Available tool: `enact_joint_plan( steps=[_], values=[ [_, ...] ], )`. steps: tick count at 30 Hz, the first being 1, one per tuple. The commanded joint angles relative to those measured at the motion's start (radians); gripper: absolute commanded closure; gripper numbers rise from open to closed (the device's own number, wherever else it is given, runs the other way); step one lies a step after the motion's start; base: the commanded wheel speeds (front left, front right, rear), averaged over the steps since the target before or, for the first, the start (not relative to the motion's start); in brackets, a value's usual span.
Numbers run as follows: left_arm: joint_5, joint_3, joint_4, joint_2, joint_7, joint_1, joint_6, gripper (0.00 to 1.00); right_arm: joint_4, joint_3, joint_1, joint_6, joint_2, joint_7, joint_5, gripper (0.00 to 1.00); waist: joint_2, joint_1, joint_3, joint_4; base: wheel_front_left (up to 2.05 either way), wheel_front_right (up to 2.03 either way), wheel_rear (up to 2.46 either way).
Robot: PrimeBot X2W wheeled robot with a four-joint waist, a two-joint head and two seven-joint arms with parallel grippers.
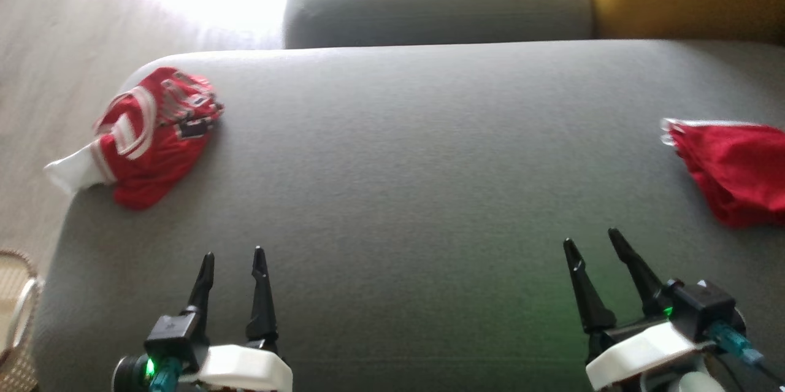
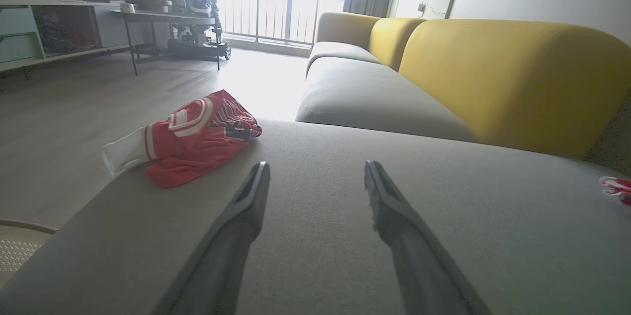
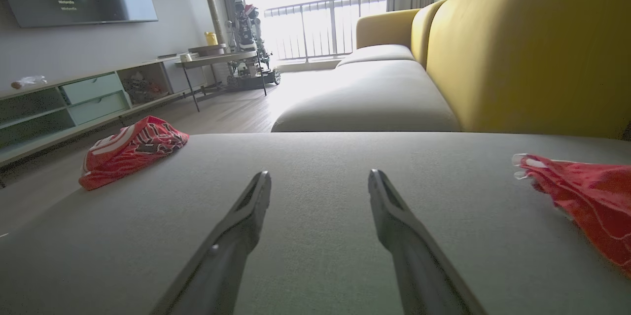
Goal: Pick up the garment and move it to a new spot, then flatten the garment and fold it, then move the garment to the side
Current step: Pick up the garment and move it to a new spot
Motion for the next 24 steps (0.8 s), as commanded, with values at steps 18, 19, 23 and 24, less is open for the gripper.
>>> enact_joint_plan(
  steps=[18,19,23,24],
  values=[
    [-0.058,0.011,-0.043,-0.003,-0.005,-0.006,0.005,0.00,-0.020,0.089,0.002,0.000,0.001,-0.009,0.058,0.00,-0.0001,-0.0001,-0.011,0.265,0.00,0.00,0.00],
    [-0.061,0.012,-0.044,-0.003,-0.005,-0.006,0.005,0.00,-0.020,0.088,0.003,0.000,0.001,-0.009,0.059,0.00,-0.0001,-0.0001,-0.011,0.275,0.00,0.00,0.00],
    [-0.064,0.015,-0.051,-0.003,-0.005,-0.004,0.005,0.00,-0.019,0.091,0.001,0.000,0.001,-0.009,0.063,0.00,-0.0001,-0.0001,-0.009,0.299,0.00,0.00,0.00],
    [-0.065,0.016,-0.053,-0.003,-0.005,-0.004,0.006,0.00,-0.017,0.093,0.000,0.000,0.001,-0.009,0.066,0.00,-0.0001,-0.0001,-0.008,0.302,0.00,0.00,0.00]
  ],
)
